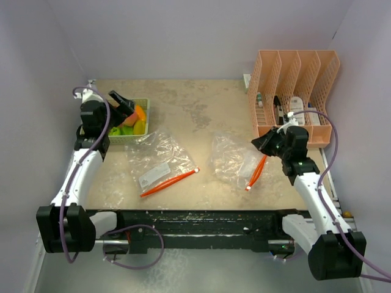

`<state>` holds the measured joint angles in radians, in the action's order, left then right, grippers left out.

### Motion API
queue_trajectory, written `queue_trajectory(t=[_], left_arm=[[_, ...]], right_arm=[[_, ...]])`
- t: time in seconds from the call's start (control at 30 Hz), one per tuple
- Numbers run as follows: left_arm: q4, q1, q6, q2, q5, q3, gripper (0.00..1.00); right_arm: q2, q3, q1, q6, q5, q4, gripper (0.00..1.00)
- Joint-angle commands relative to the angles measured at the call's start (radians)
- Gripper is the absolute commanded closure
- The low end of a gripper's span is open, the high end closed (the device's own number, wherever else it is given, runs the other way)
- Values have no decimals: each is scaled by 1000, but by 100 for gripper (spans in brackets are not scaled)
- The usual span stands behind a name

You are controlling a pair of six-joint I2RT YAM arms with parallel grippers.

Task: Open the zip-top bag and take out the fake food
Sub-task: Reset both arms

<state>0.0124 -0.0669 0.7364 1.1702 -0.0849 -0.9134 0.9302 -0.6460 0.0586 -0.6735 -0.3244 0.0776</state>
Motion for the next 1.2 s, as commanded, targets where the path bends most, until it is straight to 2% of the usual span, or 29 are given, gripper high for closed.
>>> queue_trajectory(t=[0.0,0.13,0.17,0.2,0.27,0.33,0.43,0.6,0.87,1.17], left_arm=[[31,62,-85,-33,50,4,1],[59,114,-103,-82,43,44,1],[66,130,-109,-96,45,57,1],[75,142,-119,-111,50,71,1],[102,159,-130,-143,60,98,1],[136,165,-141,-188,65,126,1],[172,168,-153,-252,68,183,1],[199,168,-148,-306,68,267,1],[212,168,-149,-295,85,267,1],[197,168,-153,-267,68,264,1]], right_arm=[[23,-29,-2,120,160,-5,100],[18,-24,-2,179,351,-70,99],[-1,0,-1,195,388,-112,89],[-25,32,-2,226,404,-170,72],[-80,87,-1,264,419,-262,47],[-137,124,-2,298,423,-314,29],[-176,163,-2,313,475,-351,16],[-148,166,-2,308,498,-333,10],[-212,206,-2,314,446,-380,8],[-157,174,-2,318,434,-333,9]])
